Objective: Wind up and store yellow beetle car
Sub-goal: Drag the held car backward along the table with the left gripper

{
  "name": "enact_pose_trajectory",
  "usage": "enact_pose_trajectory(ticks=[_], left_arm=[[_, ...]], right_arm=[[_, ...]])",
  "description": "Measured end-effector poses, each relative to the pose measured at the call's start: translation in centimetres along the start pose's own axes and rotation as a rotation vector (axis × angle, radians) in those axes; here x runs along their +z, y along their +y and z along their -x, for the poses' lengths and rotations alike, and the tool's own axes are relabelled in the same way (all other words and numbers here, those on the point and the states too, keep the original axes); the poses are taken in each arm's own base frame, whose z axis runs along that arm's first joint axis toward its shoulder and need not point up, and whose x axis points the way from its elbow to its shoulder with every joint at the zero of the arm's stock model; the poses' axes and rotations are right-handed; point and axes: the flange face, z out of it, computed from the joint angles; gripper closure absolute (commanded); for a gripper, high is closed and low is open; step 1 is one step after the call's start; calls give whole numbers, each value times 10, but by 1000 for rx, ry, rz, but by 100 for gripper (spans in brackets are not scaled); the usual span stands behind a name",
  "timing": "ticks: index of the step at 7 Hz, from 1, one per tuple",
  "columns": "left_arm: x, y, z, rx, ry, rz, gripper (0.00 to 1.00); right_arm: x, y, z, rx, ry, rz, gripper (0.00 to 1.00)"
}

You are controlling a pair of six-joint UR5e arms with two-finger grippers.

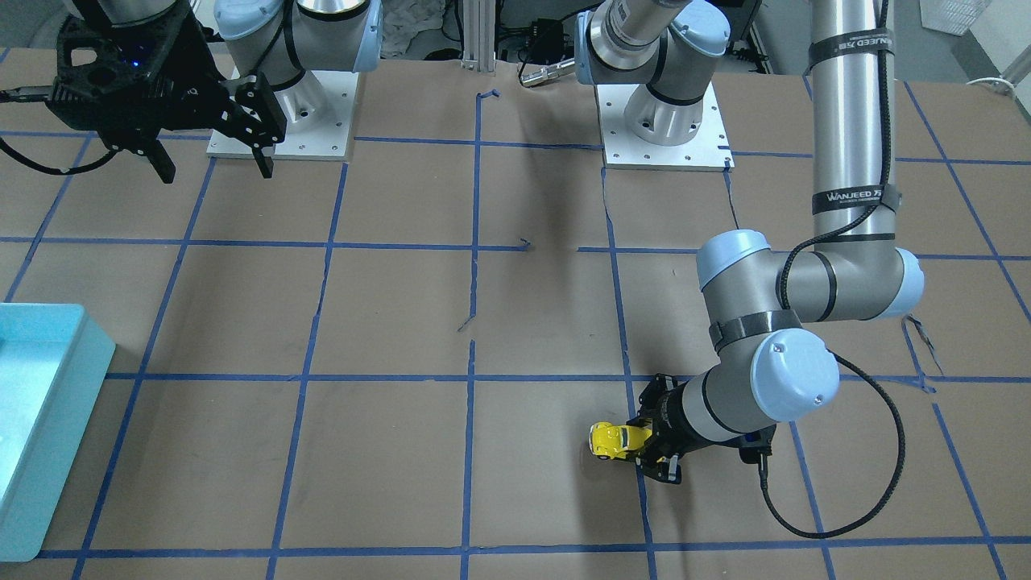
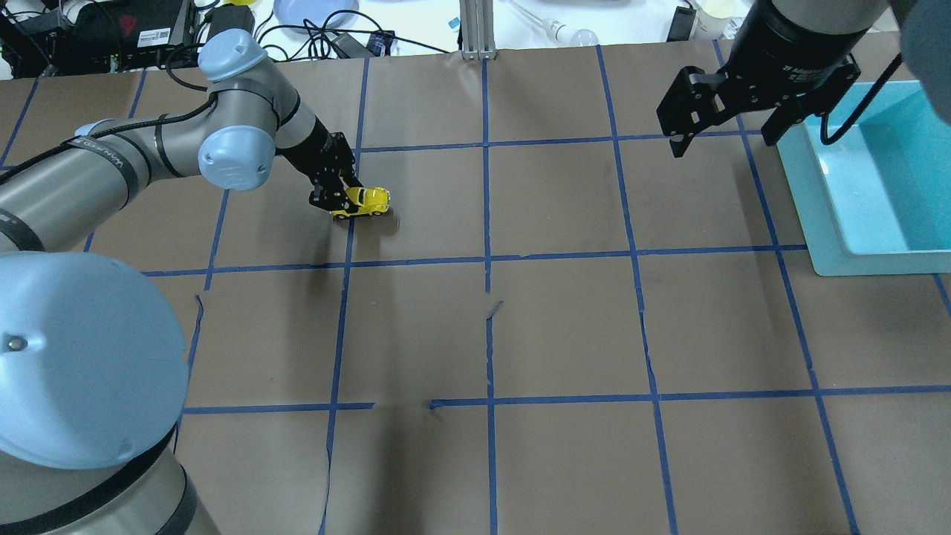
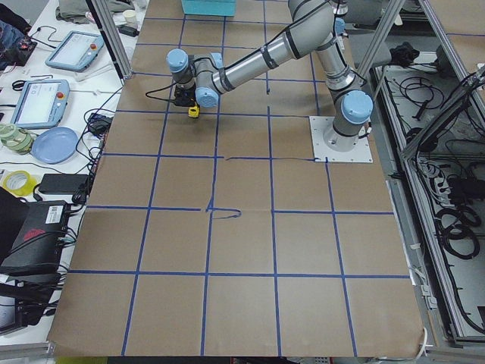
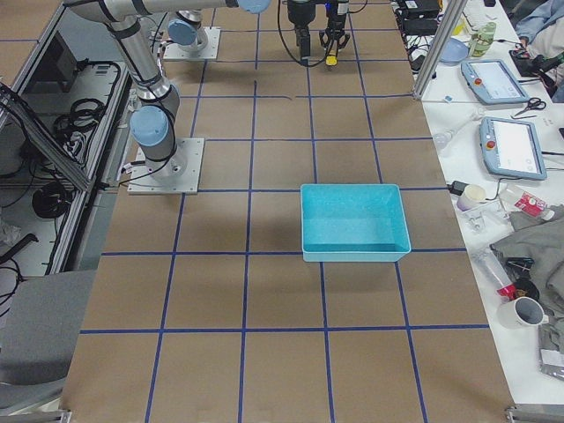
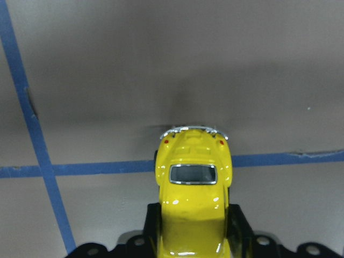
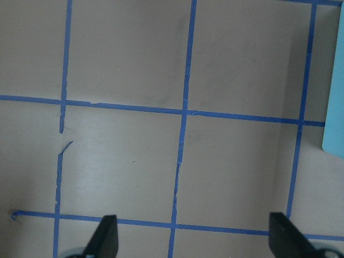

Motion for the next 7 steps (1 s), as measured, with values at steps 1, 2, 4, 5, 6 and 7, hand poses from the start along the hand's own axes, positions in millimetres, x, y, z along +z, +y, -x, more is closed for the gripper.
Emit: enact_pose_trajectory(ticks=[1,2,4,5,6,7], left_arm=[[4,-2,-1,11,-6,-4,100],[6,-7,-2,23,-11,-25,100],[5,-17,-2,42,-18,-78,100],[3,-21,-2,45,-21,-99,100],[0,-28,-2,47,-23,-127,100],[-4,-37,-3,43,-20,-142,100]], right_arm=[[0,0,0,1,1,0,0],[0,0,0,2,1,1,0],[0,0,0,3,1,0,0],[0,0,0,2,1,1,0],[0,0,0,2,1,0,0],[0,0,0,2,1,-2,0]])
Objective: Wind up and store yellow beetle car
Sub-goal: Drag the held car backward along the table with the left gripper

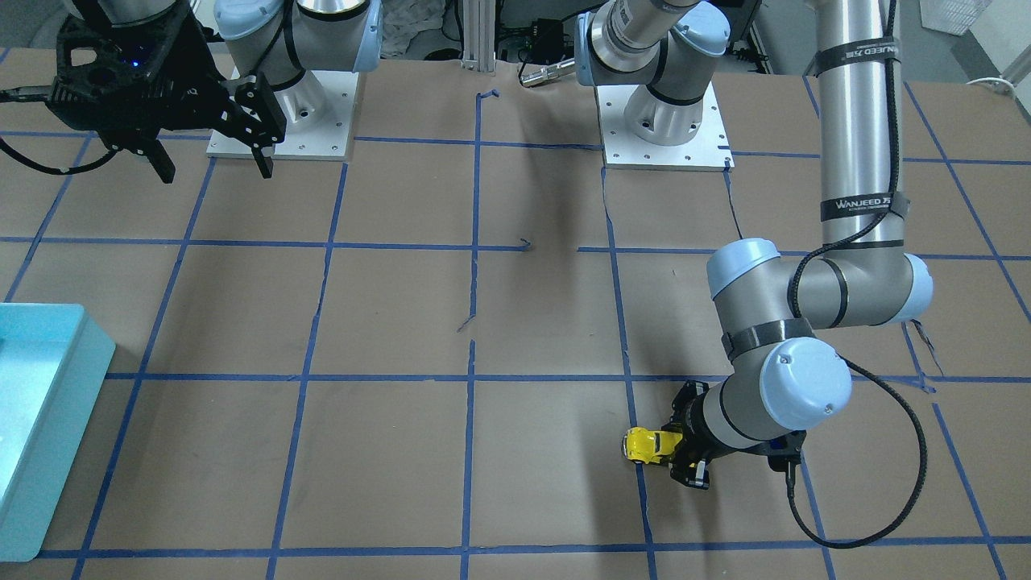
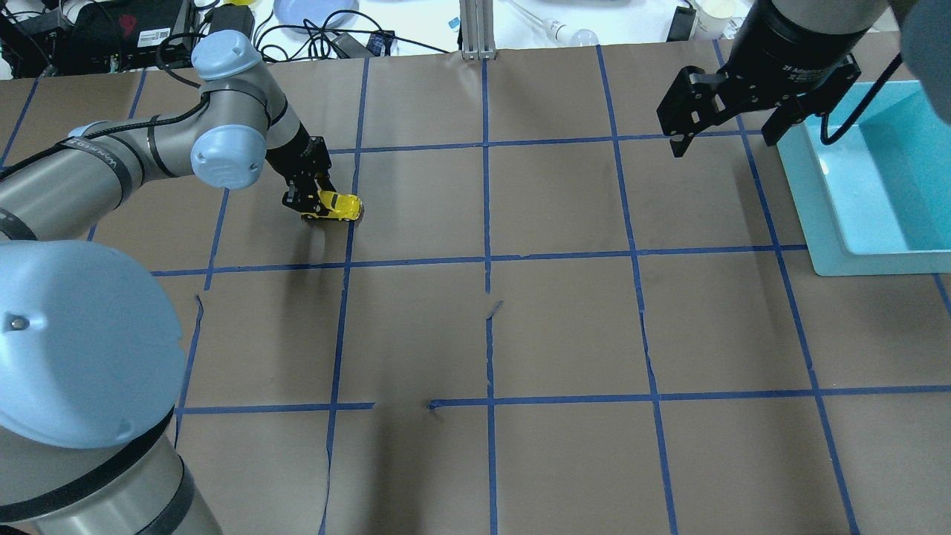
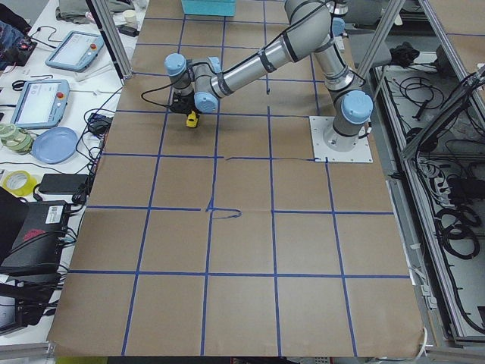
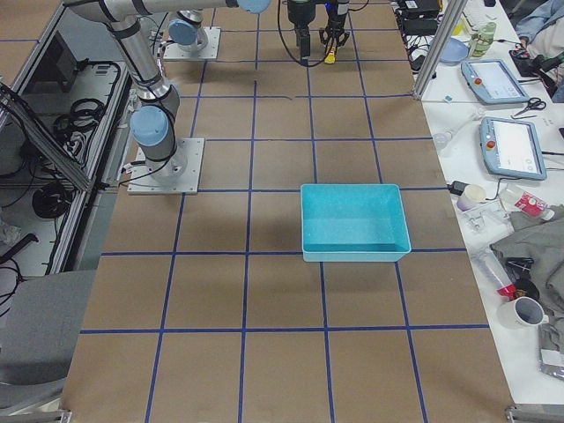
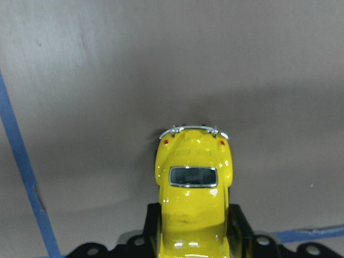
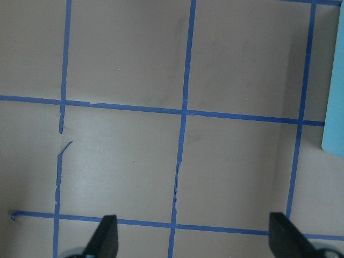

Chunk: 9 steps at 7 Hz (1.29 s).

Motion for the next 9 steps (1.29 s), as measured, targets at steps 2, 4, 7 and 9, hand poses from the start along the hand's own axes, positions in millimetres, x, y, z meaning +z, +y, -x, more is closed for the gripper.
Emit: enact_pose_trajectory(ticks=[2,4,7,9], left_arm=[[-8,-27,1,-34,9,-15,100],[-10,-53,7,-72,7,-20,100],[-7,-79,11,-109,0,-19,100],[-8,-108,16,-140,2,-21,100]], right_arm=[[0,0,0,-1,0,-2,0],[0,0,0,-2,0,-1,0],[0,0,0,-2,0,-2,0],[0,0,0,-1,0,-2,0]])
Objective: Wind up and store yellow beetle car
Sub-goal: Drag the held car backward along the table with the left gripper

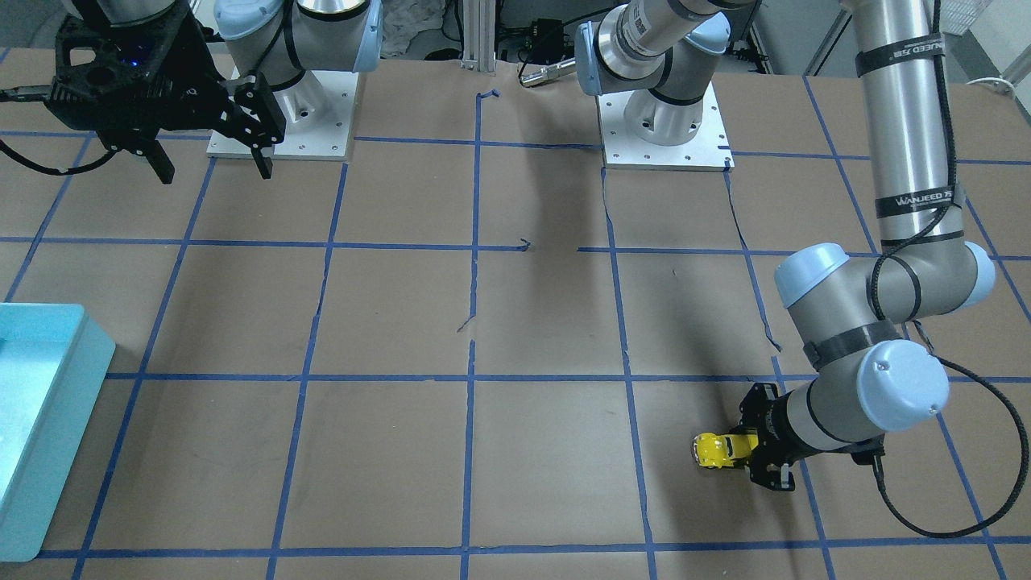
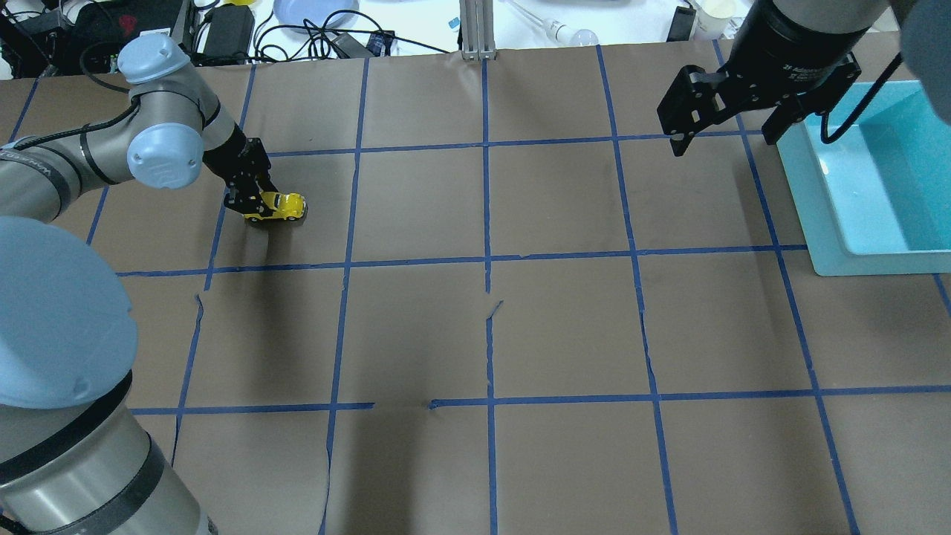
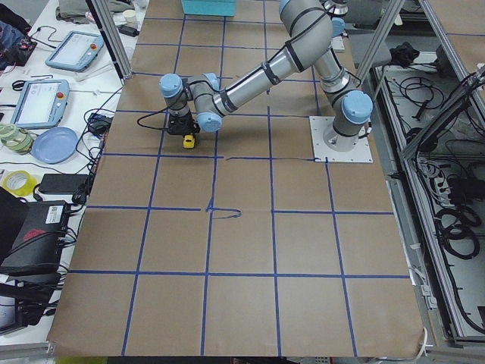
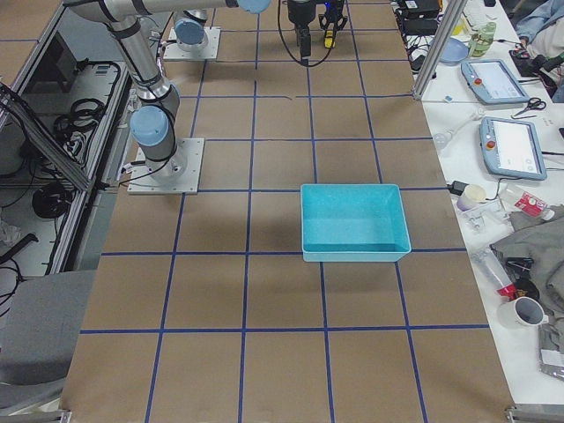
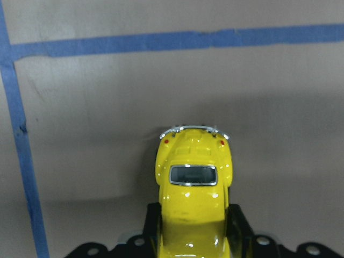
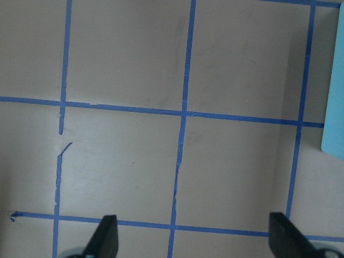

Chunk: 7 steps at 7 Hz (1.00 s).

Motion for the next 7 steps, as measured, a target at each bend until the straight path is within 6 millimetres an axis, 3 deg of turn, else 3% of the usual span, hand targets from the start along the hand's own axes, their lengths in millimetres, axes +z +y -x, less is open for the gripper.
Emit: enact_pose_trajectory(ticks=[6,7], left_arm=[[-5,-80,11,43,9,8,100],[-5,-93,14,73,11,13,7]], right_arm=[[0,0,0,2,0,-1,0],[0,0,0,2,0,-1,0]])
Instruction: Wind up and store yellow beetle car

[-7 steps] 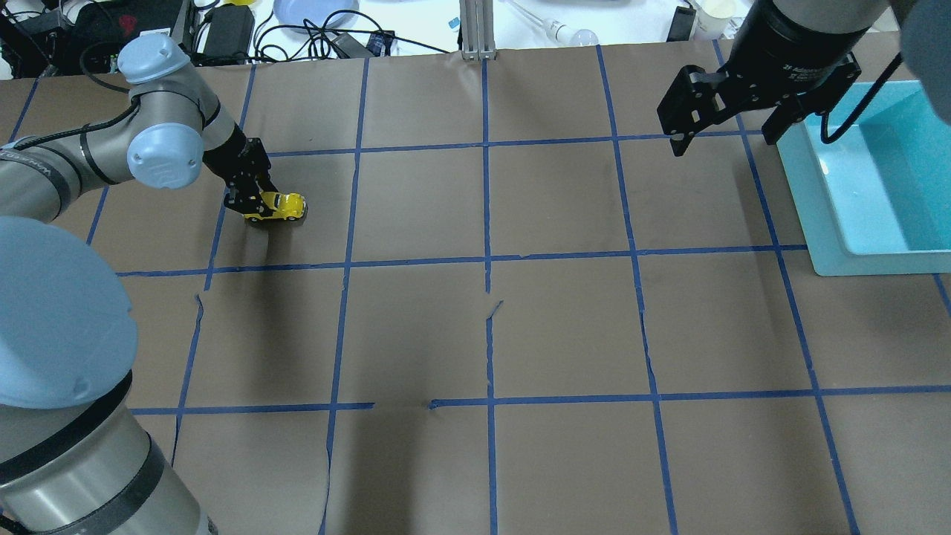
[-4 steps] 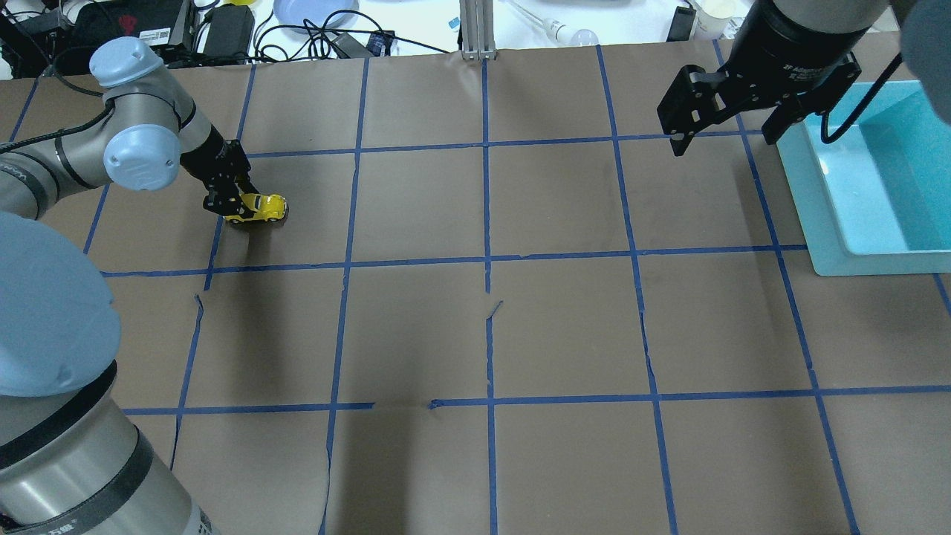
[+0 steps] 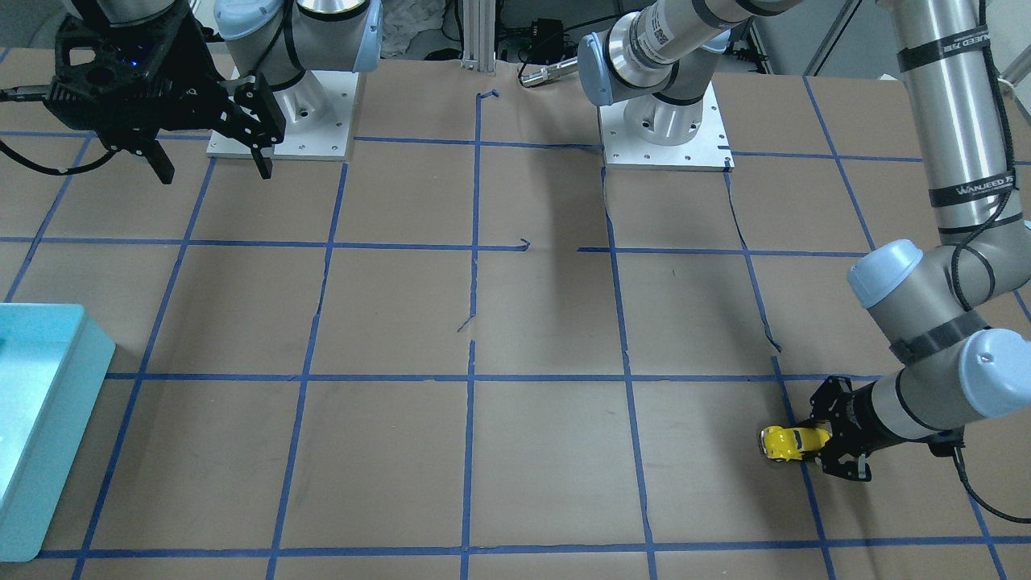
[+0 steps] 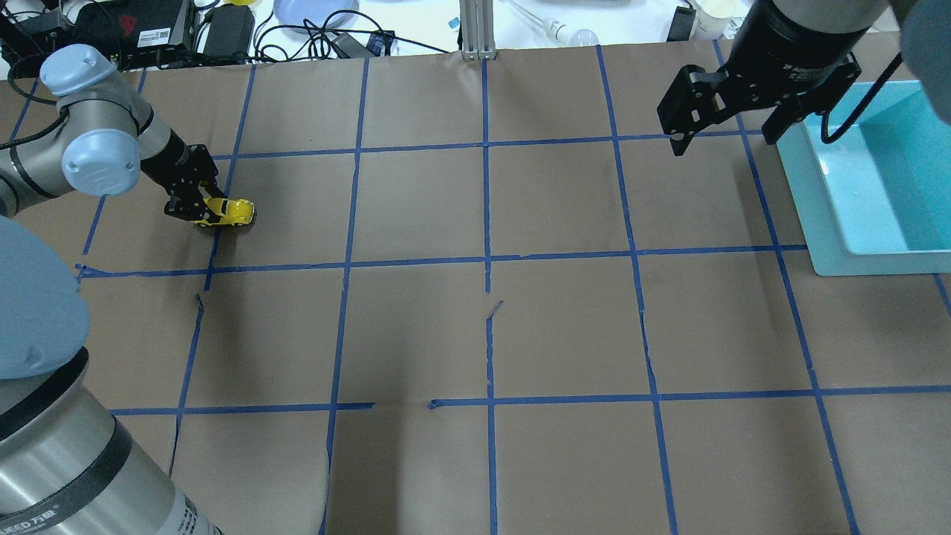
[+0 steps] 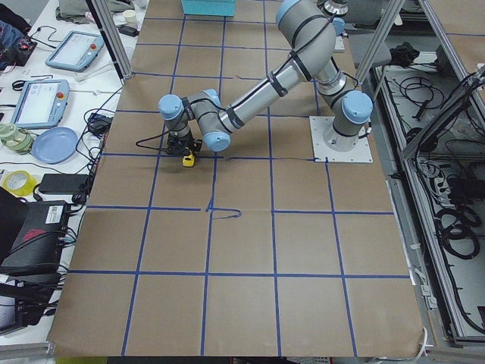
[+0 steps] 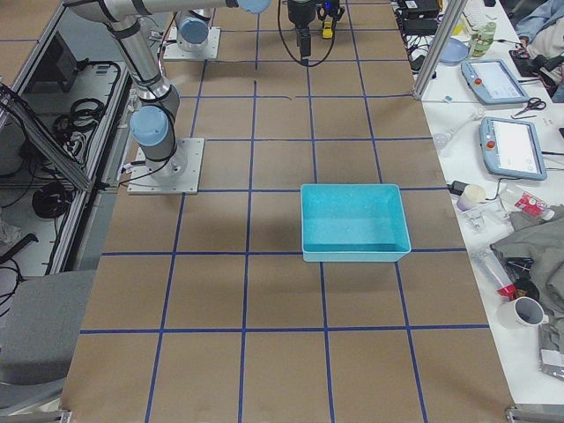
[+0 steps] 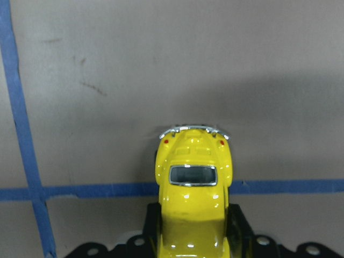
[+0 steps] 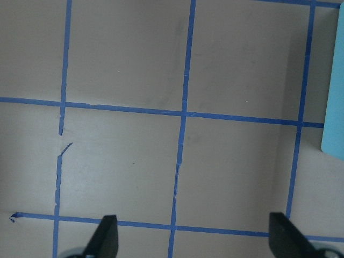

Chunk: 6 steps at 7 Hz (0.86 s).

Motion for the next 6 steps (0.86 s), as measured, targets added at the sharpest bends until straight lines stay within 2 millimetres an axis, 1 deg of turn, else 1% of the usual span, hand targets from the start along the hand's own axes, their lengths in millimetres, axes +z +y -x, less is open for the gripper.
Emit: enact_pose_trajectory(ticks=[1,3,4,5,6], left_arm=[[-2,-8,3,16,3,1,0],[-17,-10,4,27,31,-7,0],[-27,-6,3,36,45,-14,0],[-42,4,3,69,63,-25,0],[-62,19,2,158,84,-42,0]], right_arm=[[0,0,0,0,0,0,0],[0,0,0,0,0,-1,0],[0,0,0,0,0,-2,0],[0,0,0,1,0,-3,0],[0,0,0,1,0,-3,0]])
